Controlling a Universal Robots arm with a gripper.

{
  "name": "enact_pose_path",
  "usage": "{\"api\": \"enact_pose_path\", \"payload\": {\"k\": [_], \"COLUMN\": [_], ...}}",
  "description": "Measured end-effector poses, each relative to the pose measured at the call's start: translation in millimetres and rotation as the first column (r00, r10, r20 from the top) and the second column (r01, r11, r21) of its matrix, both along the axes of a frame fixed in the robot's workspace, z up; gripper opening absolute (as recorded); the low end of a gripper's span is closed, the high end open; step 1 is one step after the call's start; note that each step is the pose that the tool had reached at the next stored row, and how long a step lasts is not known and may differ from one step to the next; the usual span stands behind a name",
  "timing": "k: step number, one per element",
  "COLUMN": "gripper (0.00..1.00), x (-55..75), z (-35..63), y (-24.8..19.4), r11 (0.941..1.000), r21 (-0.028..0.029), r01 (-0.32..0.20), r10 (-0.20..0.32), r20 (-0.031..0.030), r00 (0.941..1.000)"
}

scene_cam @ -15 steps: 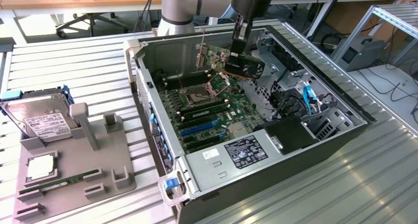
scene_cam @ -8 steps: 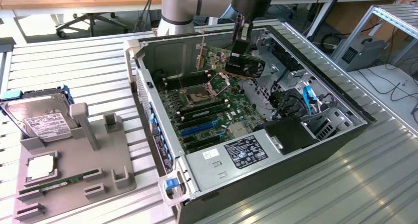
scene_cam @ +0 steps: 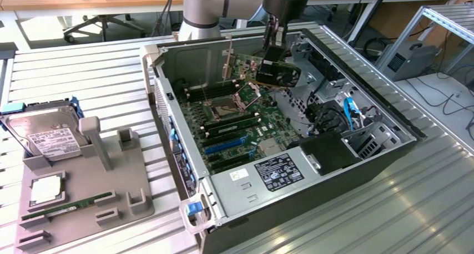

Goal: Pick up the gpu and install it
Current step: 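Insert the gpu into the slot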

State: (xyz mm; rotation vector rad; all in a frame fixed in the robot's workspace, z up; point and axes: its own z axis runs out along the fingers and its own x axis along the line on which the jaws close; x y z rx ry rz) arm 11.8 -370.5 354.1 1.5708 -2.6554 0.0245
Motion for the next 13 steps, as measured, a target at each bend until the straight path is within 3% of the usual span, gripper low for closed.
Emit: {"api": "enact_pose_path", "payload": {"k": [13], "gripper": [0.27], "x": [0.0], "z": [0.0], "y": [0.0], "r11": [0.9995], "r21": [0.0000], "r01": [-0.033], "r10": [0.033], "r20": [0.0000], "r00": [0.9995]}}
